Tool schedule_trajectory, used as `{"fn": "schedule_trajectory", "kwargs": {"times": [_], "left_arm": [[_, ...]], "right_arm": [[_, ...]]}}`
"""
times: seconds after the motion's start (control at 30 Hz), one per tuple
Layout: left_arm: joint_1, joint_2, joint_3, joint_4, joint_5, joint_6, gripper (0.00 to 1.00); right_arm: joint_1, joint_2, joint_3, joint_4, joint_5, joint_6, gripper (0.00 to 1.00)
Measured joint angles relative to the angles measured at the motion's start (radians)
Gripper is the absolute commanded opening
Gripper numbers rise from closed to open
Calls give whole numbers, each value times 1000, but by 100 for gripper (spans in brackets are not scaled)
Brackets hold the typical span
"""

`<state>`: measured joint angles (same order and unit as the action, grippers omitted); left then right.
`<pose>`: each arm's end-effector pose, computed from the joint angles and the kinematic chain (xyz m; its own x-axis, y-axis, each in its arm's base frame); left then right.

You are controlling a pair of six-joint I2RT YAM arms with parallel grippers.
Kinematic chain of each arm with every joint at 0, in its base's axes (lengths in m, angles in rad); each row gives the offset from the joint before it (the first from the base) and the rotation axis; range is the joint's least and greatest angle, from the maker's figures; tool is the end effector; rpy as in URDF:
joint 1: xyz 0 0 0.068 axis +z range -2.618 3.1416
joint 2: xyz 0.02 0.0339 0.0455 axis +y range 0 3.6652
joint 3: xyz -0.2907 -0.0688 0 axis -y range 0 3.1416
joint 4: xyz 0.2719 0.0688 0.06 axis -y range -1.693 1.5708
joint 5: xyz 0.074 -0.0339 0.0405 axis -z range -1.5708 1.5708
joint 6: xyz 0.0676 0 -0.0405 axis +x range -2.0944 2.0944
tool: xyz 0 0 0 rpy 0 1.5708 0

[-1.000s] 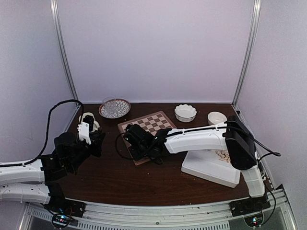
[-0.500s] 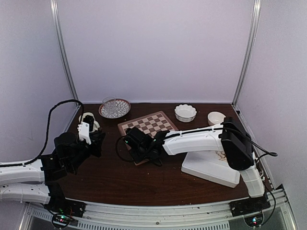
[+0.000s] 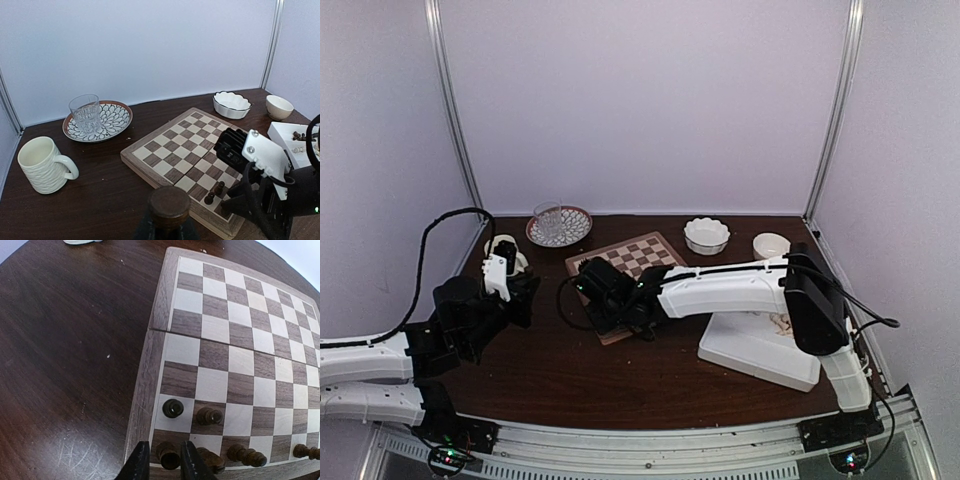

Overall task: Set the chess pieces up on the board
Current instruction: Place the rook at h8, then pass from the left arm to the right

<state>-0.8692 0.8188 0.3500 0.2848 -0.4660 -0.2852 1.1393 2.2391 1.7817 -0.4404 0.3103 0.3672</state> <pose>0.1673 -0.1509 0.2319 -0.2251 -0.1231 -0.9665 0.3480 0.9164 -0.1977 0.2516 0.4972 0.1672 -0.5872 -0.4579 -0.6675 -0.6156 0.7881 0.0009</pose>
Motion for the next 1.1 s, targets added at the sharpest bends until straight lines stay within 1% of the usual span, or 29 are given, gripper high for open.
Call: {"fn": "schedule_trajectory", "kwargs": {"times": [0.17, 0.33, 0.4, 0.47, 0.53, 0.67, 0.73, 0.8, 0.87, 0.97, 1.07, 1.1], "left_arm": [[0, 0, 0, -2, 0, 0, 0], [0, 0, 0, -2, 2, -1, 0], [0, 0, 0, 2, 10, -2, 0], [0, 9, 0, 14, 28, -16, 0], [2, 27, 0, 26, 57, -36, 0], [14, 103, 0, 77, 175, -76, 0], [19, 148, 0, 108, 248, -93, 0], [21, 201, 7, 139, 347, -105, 0], [23, 256, 28, 169, 463, -114, 0], [24, 328, 74, 210, 627, -120, 0], [24, 397, 137, 239, 797, -119, 0], [24, 412, 152, 241, 834, -117, 0]], "right_arm": [[0, -2, 65, -32, -1, -7, 25], [0, -31, 65, -57, -3, -26, 25], [0, -76, 21, -50, -8, -33, 24], [0, -166, -76, -19, -26, -49, 25], [0, -262, -175, 29, -48, -65, 28], [0, -463, -377, 164, -107, -112, 37], [0, -546, -468, 240, -139, -138, 44], [2, -612, -554, 314, -179, -163, 50], [3, -665, -640, 381, -226, -187, 53], [8, -710, -736, 445, -290, -205, 54], [11, -738, -803, 484, -319, -195, 54], [11, -746, -814, 488, -323, -181, 54]]}}
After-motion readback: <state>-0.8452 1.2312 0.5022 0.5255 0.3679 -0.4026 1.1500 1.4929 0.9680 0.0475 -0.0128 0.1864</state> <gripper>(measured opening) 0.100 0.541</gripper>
